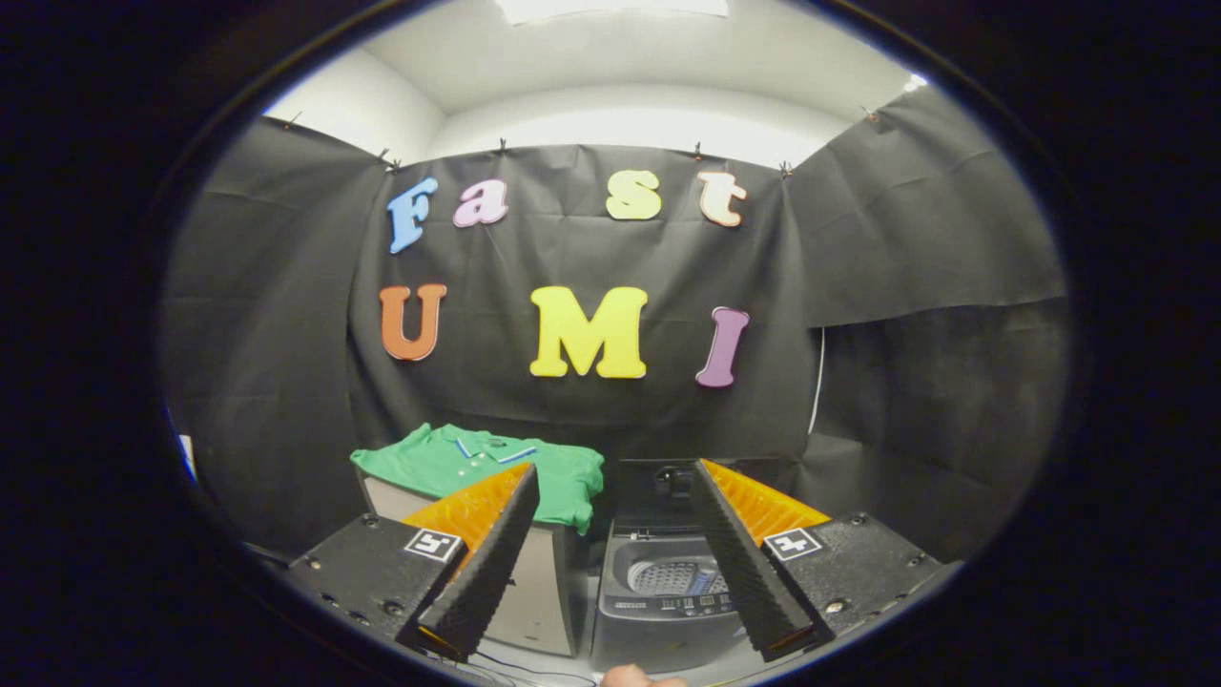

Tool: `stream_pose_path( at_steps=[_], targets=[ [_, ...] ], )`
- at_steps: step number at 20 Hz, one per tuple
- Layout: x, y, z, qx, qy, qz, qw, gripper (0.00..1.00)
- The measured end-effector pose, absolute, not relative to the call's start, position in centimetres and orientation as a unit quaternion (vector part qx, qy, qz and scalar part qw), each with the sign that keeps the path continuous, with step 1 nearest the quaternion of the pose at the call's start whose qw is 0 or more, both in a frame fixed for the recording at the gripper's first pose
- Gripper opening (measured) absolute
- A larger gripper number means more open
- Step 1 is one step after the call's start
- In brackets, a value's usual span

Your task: Put the clothes into the washing machine and then close the washing machine lid.

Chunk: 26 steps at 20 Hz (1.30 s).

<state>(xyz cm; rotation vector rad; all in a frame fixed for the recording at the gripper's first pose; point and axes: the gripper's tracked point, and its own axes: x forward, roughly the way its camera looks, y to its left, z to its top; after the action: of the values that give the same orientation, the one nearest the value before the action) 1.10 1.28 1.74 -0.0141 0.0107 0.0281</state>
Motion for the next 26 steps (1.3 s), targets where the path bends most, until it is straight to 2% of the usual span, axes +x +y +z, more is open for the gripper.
stream_pose_path(
  at_steps=[10, 12, 20, 26],
  targets=[
    [5.4, 7.0, 4.8, 0.02, 0.046, 0.017, 0.999, 1.0],
    [6.9, 8.2, 4.0, 0.018, 0.076, 0.013, 0.997, 1.0],
    [13.7, 16.7, 3.1, 0.017, 0.179, 0.076, 0.981, 1.0],
    [21.3, 21.7, 0.6, -0.012, 0.268, 0.115, 0.957, 1.0]
  ],
)
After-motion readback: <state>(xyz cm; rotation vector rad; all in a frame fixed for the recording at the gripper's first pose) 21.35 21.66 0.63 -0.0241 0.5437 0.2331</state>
